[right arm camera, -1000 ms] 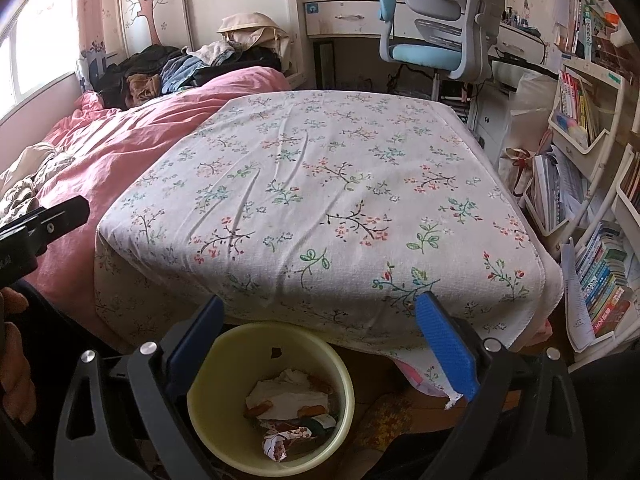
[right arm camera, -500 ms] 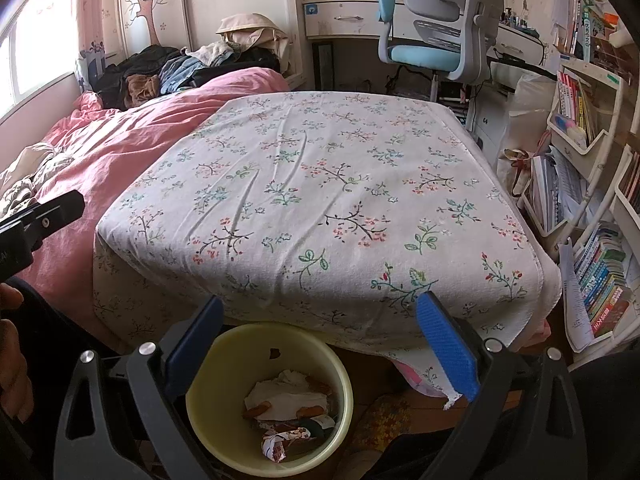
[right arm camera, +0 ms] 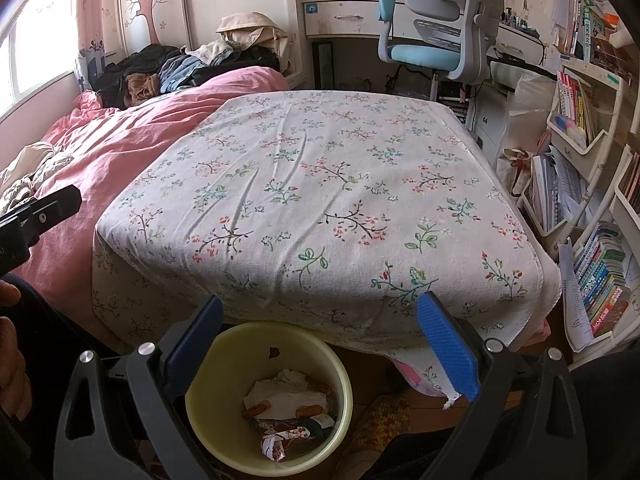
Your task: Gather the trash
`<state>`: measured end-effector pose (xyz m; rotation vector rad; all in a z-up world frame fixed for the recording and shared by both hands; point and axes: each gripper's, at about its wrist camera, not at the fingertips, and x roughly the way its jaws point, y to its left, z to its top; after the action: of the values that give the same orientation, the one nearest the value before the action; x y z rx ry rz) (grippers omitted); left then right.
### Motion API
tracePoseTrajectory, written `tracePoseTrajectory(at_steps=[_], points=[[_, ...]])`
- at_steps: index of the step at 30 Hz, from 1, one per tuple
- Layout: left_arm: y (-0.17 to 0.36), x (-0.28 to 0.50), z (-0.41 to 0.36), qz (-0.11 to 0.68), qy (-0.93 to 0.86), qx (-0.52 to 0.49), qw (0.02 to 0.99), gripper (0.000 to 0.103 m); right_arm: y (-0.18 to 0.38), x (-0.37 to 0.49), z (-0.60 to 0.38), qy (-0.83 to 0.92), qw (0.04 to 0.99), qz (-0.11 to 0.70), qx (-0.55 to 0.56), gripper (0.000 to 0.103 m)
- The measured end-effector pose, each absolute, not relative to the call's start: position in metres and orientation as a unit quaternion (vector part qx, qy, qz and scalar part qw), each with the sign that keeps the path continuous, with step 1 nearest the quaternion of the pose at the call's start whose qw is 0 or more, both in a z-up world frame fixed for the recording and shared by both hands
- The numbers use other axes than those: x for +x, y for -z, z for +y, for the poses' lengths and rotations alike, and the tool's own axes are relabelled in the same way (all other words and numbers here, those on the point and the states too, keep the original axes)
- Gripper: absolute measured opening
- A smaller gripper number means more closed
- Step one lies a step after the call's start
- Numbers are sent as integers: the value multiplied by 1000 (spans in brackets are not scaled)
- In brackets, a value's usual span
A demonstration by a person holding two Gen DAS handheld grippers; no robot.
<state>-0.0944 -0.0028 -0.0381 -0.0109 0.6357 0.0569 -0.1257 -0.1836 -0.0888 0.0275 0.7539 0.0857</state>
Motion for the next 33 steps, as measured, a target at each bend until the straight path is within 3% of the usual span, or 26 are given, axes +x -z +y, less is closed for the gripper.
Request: tracePoseTrajectory(at_steps=[33], points=[[36, -94, -3, 312, -27, -1, 950, 96, 91, -126, -184, -39, 927, 372, 9, 94]])
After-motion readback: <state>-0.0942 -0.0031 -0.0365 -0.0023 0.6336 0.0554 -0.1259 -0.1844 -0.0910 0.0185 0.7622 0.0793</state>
